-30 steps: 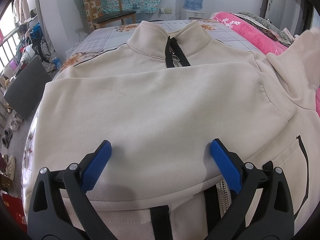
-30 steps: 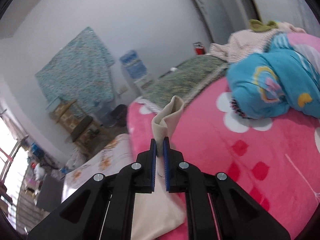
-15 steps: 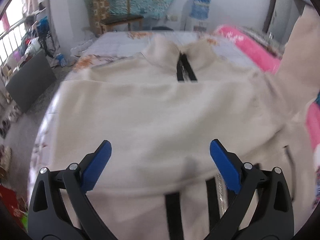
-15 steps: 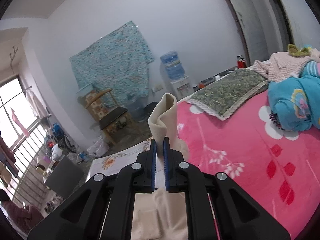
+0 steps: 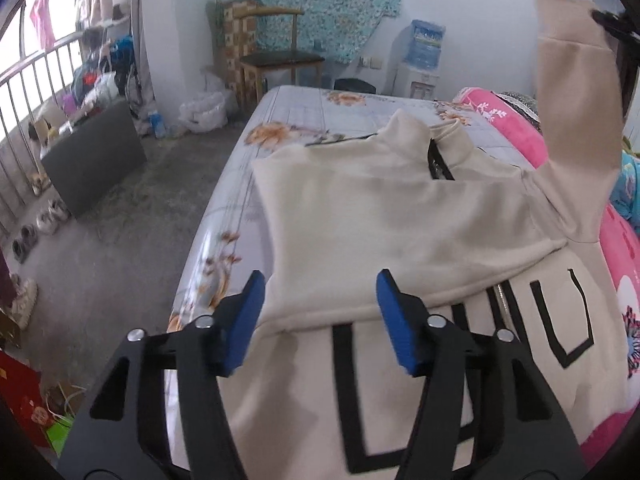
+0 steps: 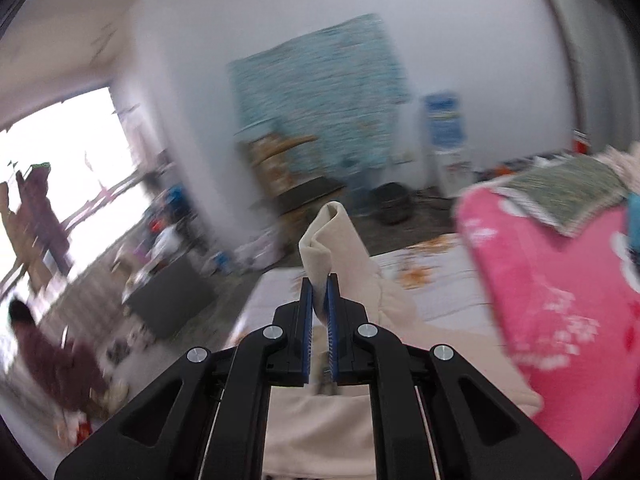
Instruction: Fold large clothes
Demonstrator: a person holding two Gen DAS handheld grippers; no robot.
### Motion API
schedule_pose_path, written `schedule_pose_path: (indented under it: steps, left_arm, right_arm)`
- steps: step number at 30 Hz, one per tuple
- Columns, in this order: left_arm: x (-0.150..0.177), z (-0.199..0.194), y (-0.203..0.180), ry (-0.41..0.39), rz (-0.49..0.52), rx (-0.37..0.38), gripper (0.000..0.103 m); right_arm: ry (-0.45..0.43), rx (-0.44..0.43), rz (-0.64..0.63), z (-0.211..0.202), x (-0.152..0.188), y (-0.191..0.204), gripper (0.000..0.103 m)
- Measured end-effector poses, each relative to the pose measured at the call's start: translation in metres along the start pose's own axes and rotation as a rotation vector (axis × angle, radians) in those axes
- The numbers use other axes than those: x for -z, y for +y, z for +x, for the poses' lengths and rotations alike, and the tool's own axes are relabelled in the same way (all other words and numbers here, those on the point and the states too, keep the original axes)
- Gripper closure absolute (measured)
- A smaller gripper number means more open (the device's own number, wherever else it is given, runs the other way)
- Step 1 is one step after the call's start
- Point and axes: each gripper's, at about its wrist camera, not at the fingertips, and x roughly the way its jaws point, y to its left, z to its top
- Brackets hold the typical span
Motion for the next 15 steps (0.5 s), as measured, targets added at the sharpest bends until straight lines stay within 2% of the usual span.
schedule_pose_path:
  steps: [1,4,7,8,10,11,15]
  left_arm:
    - [0.002,-0.002,0.004,0.006,-0.007,0.022,0.052]
    - [0.007,-0.002,0.011,0.023,-0.028,0.106,0.054]
    - [0.013,0.003,0.011,0.049,-0.044,0.182,0.054]
    - [0.015,0.004,0.010,0.059,-0.045,0.184,0.054]
    - [0.015,0.013,0.009,0.090,-0.055,0.181,0.054]
    - [0.014,0.018,0.010,0.102,-0.065,0.188,0.054]
    - [0.002,0.032,0.011,0.118,-0.098,0.205,0.054]
  right_arm:
    - [0.025,-0.034,-0.031,0.012,0.009,0.019,0.096]
    - [0.203,-0.170,-0.136,0.064,0.059,0.078,0.090]
    - [0.400,-0.242,-0.193,0.107,0.112,0.108,0.063]
    - [0.442,-0.247,-0.203,0.116,0.124,0.109,0.061]
    - [0.480,-0.237,-0.217,0.122,0.140,0.101,0.058]
    - [0.483,-0.220,-0.213,0.122,0.142,0.090,0.053]
    - [0.443,-0.095,-0.133,0.099,0.125,0.012,0.043]
